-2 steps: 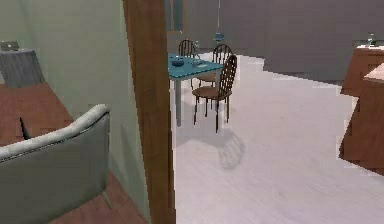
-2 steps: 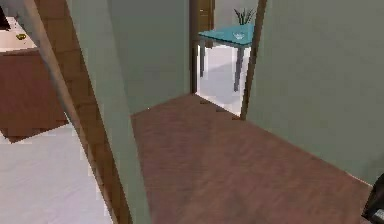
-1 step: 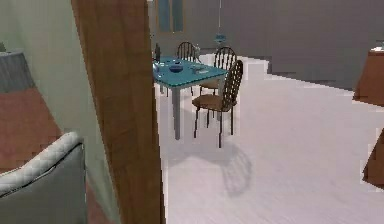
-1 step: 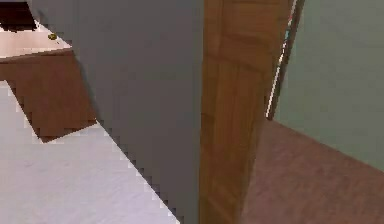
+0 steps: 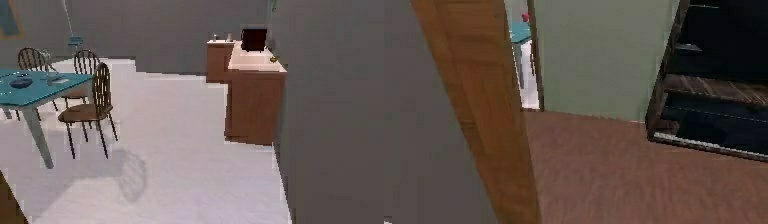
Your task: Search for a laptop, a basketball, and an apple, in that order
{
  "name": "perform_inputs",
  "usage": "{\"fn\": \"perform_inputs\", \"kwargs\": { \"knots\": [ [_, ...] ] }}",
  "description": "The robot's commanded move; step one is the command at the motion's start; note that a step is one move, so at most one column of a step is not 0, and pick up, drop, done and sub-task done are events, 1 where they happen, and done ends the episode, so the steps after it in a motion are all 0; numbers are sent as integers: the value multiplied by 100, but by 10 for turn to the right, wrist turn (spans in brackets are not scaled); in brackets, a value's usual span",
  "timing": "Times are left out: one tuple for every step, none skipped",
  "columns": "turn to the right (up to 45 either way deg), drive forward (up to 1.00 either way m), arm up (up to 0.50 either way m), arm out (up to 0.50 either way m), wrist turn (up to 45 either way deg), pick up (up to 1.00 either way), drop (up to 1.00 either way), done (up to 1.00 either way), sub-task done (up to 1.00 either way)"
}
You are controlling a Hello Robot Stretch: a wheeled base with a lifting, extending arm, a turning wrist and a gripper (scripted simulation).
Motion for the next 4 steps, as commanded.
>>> {"fn": "perform_inputs", "kwargs": {
  "knots": [
    [0, 100, 0, 0, 0, 0, 0, 0, 0],
    [0, 100, 0, 0, 0, 0, 0, 0, 0],
    [60, 0, 0, 0, 0, 0, 0, 0, 0],
    [0, 20, 0, 0, 0, 0, 0, 0, 0]
  ]
}}
